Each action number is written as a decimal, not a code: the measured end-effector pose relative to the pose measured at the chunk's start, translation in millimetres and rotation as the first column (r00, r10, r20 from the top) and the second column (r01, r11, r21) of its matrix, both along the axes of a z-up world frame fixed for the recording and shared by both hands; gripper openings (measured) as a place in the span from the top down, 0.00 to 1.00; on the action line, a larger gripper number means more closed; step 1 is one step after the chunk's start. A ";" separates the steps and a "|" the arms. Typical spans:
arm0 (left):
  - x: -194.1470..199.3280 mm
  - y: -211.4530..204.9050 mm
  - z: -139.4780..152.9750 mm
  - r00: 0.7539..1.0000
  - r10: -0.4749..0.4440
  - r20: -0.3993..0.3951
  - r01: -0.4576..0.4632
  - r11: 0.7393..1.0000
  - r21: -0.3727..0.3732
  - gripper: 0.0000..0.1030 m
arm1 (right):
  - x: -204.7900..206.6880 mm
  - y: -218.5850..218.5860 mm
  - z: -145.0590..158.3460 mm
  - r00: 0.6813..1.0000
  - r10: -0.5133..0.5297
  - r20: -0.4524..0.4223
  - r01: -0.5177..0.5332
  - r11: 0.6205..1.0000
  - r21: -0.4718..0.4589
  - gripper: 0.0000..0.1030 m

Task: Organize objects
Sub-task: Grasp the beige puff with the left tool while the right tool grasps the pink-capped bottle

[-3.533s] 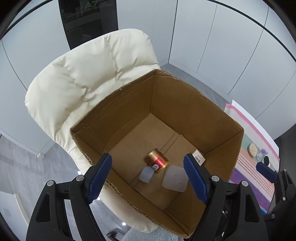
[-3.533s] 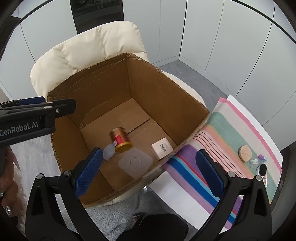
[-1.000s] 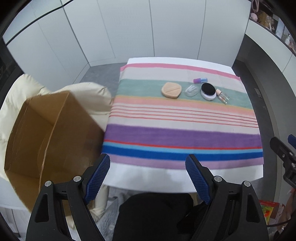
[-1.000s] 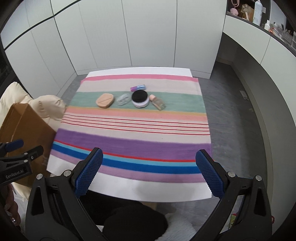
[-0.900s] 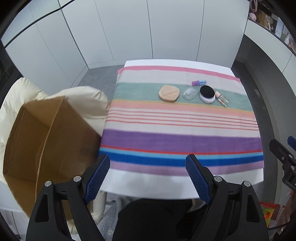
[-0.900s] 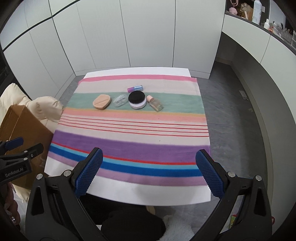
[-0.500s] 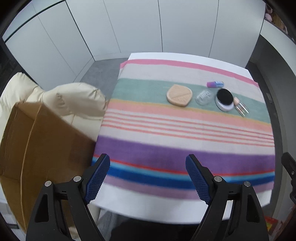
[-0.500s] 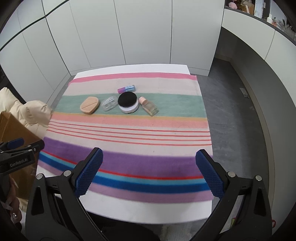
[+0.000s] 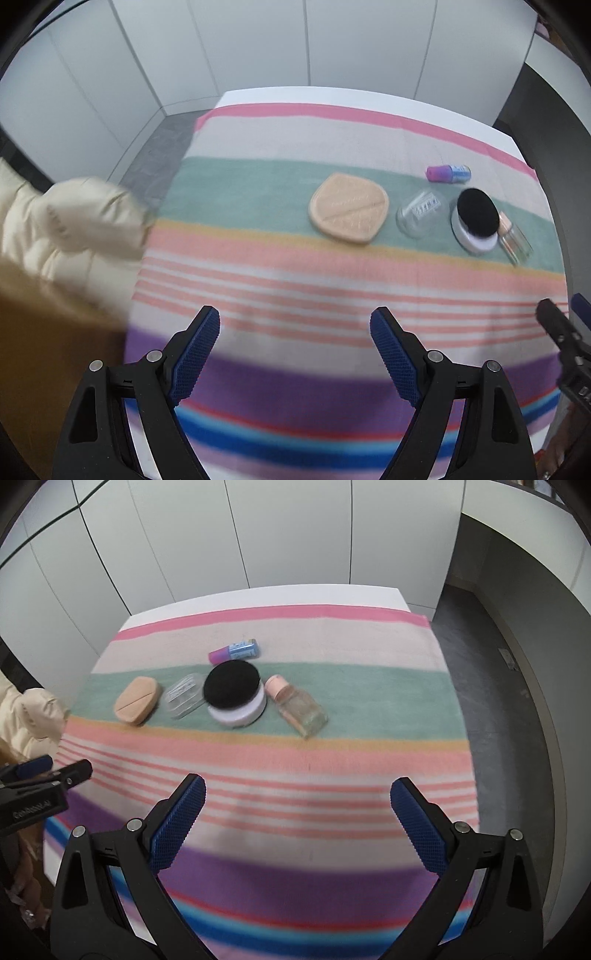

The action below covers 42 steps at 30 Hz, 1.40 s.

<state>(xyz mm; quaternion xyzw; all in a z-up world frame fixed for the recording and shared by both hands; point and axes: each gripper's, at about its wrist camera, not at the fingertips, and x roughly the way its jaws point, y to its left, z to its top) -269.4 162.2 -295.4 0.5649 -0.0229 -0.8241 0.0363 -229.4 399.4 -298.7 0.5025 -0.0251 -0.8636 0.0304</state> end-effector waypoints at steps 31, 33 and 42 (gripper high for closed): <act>-68.4 46.9 -33.7 0.984 -0.145 -0.100 0.136 0.986 -0.094 0.69 | -55.2 -20.2 -33.0 0.993 0.083 -0.079 -0.076 0.993 0.091 0.72; -67.5 50.8 -27.1 0.982 -0.155 -0.111 0.143 0.984 -0.108 0.69 | -53.0 -21.6 -26.3 0.993 0.085 -0.083 -0.077 0.993 0.086 0.72; -56.9 33.5 39.4 0.983 -0.103 -0.152 0.095 0.994 -0.059 0.69 | -47.1 -29.5 16.2 0.989 0.100 -0.108 -0.088 0.990 0.111 0.72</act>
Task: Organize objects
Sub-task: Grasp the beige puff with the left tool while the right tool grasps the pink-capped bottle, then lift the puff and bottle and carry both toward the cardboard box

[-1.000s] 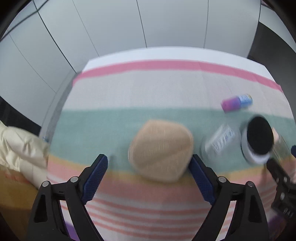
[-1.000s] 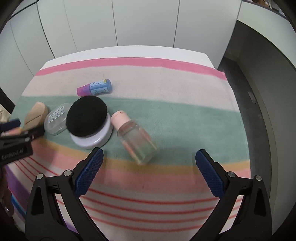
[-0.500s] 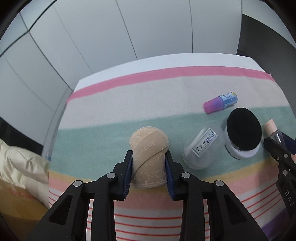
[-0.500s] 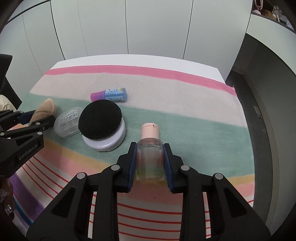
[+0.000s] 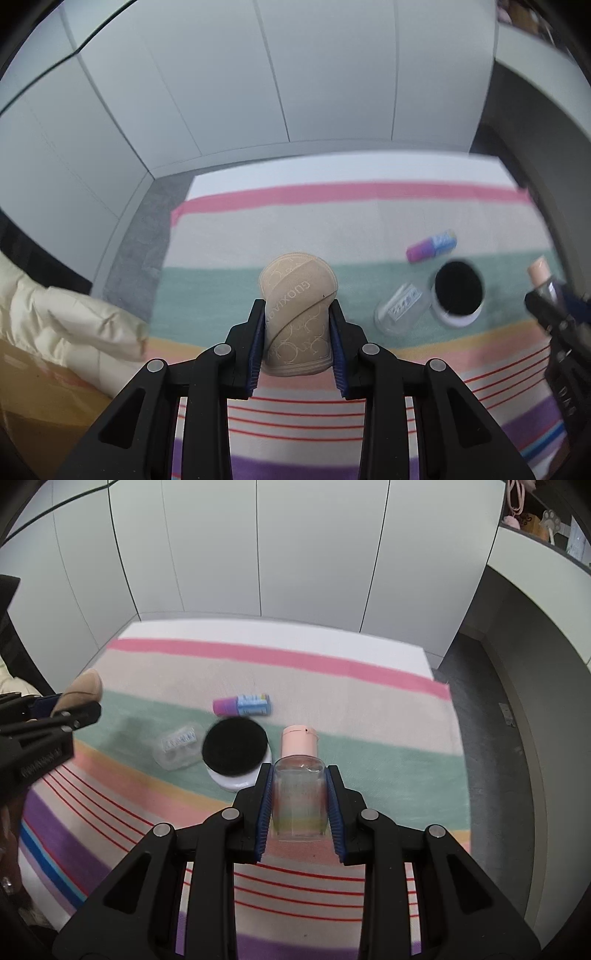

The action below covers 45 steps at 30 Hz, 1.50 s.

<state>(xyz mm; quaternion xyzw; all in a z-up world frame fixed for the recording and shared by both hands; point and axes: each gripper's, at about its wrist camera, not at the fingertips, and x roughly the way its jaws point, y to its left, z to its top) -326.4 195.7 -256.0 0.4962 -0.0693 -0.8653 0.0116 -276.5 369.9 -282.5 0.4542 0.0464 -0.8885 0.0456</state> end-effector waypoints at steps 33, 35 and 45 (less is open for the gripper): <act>57.9 -34.6 161.5 0.990 0.030 -0.135 -0.029 1.000 0.009 0.69 | 44.2 -11.5 171.0 0.996 -0.005 -0.086 -0.004 0.995 -0.103 0.72; 67.1 -33.6 166.5 0.991 0.028 -0.135 -0.028 1.000 0.002 0.69 | 50.5 -9.7 174.7 0.997 -0.013 -0.079 0.004 0.994 -0.106 0.72; 128.9 -27.6 186.0 0.990 -0.020 -0.141 0.010 0.998 -0.069 0.68 | 95.1 -1.0 184.2 0.995 -0.071 -0.064 0.064 0.992 -0.109 0.72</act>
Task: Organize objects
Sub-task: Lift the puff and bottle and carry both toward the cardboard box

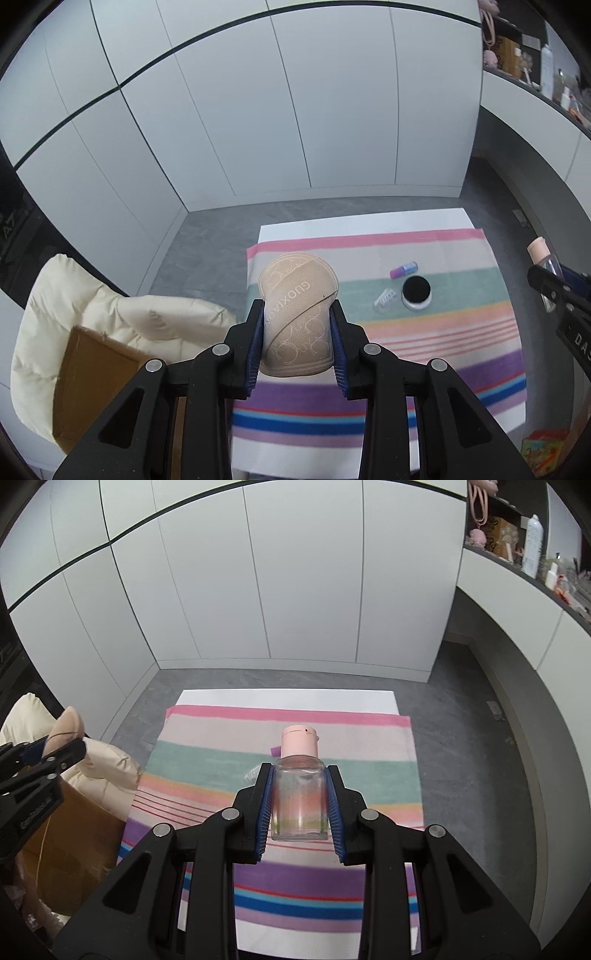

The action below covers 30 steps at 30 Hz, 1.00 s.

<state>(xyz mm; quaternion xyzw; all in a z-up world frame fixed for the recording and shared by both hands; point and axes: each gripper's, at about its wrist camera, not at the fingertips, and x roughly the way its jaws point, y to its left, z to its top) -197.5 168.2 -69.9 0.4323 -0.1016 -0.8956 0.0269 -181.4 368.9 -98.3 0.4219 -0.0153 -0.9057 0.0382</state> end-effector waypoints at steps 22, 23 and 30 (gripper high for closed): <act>113.0 -42.7 33.1 0.999 -0.035 0.027 0.034 0.999 0.034 0.68 | 108.2 0.2 -10.0 0.997 -0.004 0.072 0.005 1.000 -0.018 0.72; 118.4 -44.9 33.7 0.999 -0.035 0.025 0.034 0.999 0.029 0.68 | 112.5 0.5 -12.2 0.997 -0.004 0.080 0.005 1.000 -0.015 0.72; 152.6 -56.3 32.7 0.999 -0.046 0.015 0.045 0.999 0.018 0.67 | 142.5 -0.9 -23.0 0.993 -0.003 0.115 0.004 1.000 -0.008 0.72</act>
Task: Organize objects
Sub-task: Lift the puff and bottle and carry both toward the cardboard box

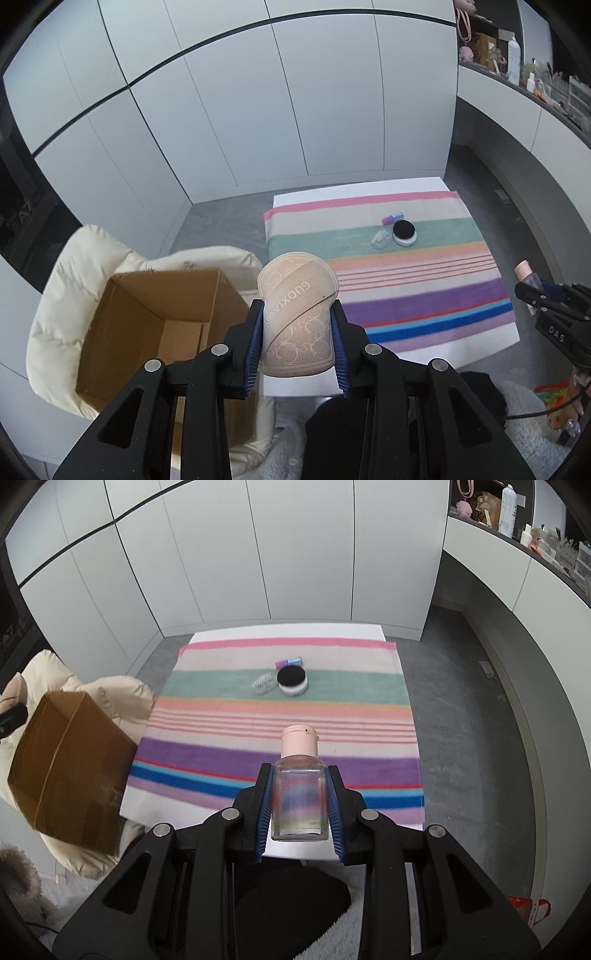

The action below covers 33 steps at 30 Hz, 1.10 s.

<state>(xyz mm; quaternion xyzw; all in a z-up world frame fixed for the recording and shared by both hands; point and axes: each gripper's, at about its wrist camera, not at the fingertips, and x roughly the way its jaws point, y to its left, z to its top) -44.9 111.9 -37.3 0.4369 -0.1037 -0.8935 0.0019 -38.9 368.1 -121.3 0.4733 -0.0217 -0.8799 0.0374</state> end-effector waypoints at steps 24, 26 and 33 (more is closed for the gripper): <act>-21.3 -122.8 -29.2 0.952 0.298 0.064 -0.304 0.947 0.105 0.67 | -21.2 -79.7 12.9 0.989 0.144 -0.019 -0.143 0.988 0.059 0.72; -26.2 -138.3 -34.5 0.939 0.335 0.082 -0.343 0.933 0.111 0.67 | -28.5 -103.9 18.4 0.979 0.198 -0.039 -0.195 0.978 0.075 0.72; -30.2 -188.7 -43.9 0.886 0.448 0.116 -0.461 0.878 0.128 0.67 | -47.4 -190.1 34.4 0.923 0.378 -0.074 -0.369 0.923 0.108 0.72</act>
